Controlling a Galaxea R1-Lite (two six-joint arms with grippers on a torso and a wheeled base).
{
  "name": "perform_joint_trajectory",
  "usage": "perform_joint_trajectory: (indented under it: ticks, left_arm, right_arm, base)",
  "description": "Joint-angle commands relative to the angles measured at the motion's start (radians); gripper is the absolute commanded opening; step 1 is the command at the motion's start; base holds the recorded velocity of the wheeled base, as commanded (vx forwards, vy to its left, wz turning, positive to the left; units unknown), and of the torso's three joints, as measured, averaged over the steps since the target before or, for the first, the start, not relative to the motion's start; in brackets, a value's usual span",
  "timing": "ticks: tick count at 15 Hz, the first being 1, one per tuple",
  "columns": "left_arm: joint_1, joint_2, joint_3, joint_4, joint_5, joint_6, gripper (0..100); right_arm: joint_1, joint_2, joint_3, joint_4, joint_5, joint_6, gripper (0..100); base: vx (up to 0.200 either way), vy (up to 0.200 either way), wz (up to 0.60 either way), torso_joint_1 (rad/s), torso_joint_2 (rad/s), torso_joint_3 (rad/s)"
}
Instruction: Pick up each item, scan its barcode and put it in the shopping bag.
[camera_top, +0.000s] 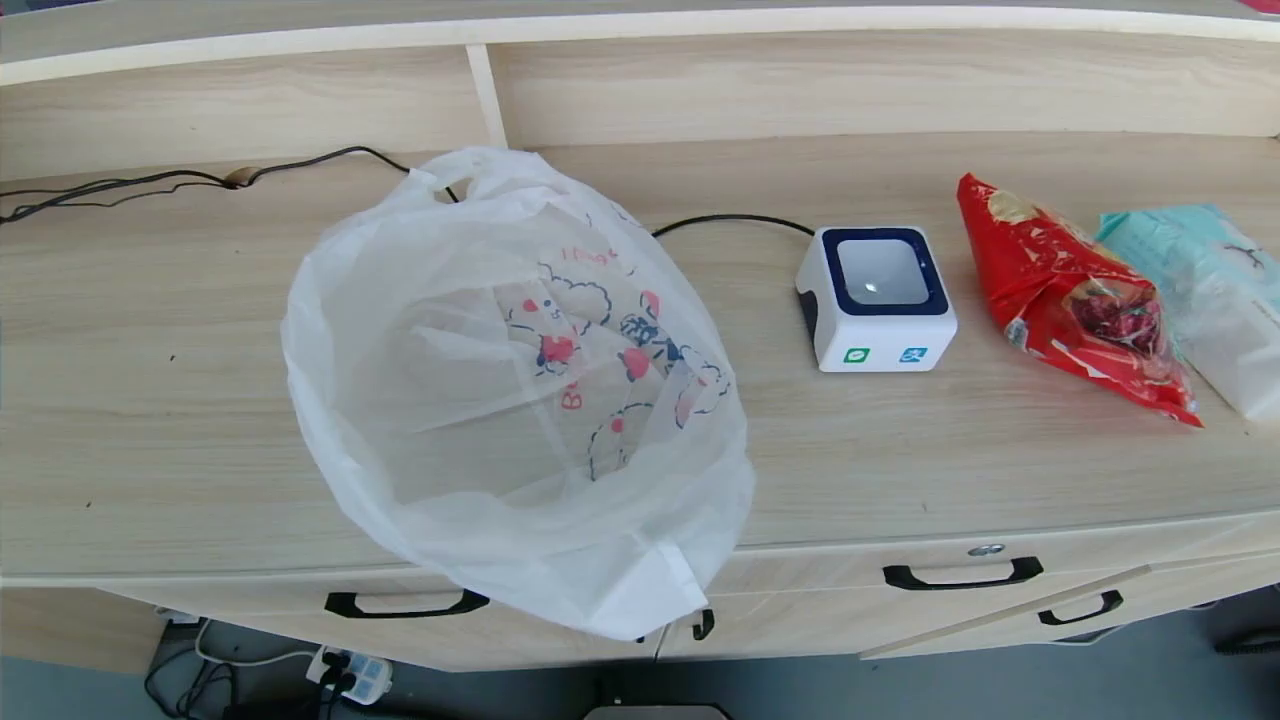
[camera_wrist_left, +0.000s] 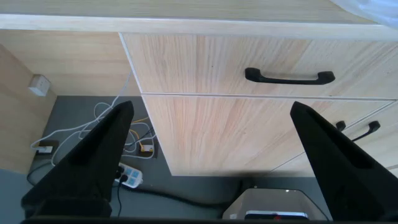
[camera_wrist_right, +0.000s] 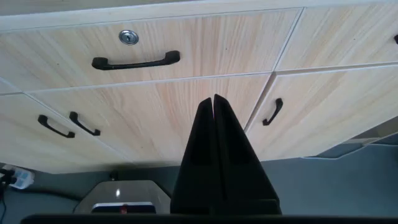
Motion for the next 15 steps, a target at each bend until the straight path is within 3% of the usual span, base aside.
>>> perform_joint_trajectory:
  ticks: [1,3,5,7,10,13,15]
  left_arm:
    - [0.000,0.002,0.000,-0.001,0.000,0.001,100]
    - [0.000,0.002,0.000,-0.001,0.000,0.001,100]
    - [0.000,0.002,0.000,-0.001,0.000,0.001,100]
    - [0.000,0.002,0.000,-0.001,0.000,0.001,100]
    - [0.000,0.002,0.000,-0.001,0.000,0.001,100]
    - [0.000,0.002,0.000,-0.001,0.000,0.001,100]
    - [0.000,0.002,0.000,-0.001,0.000,0.001,100]
  right_arm:
    - [-0.001,-0.004,0.000,-0.001,0.004,-0.032,0]
    - [0.006,0.022,-0.104,-0.054,0.099,-0.105,0]
    - [0.024,0.323,-0.357,-0.027,0.138,-0.056,0]
    - [0.099,0.654,-0.509,-0.047,0.176,0.033,0]
    - [0.116,1.045,-0.726,-0.151,0.238,0.045,0]
    - [0.110,1.263,-1.011,-0.041,0.245,0.175,0]
    - [0.088,1.336,-1.111,0.028,0.248,0.177,0]
  base:
    - [0.000,0.000,0.00,0.000,0.00,0.000]
    - [0.000,0.000,0.00,0.000,0.00,0.000]
    - [0.000,0.000,0.00,0.000,0.00,0.000]
    - [0.000,0.000,0.00,0.000,0.00,0.000]
    - [0.000,0.000,0.00,0.000,0.00,0.000]
    - [0.000,0.000,0.00,0.000,0.00,0.000]
    - [0.000,0.000,0.00,0.000,0.00,0.000]
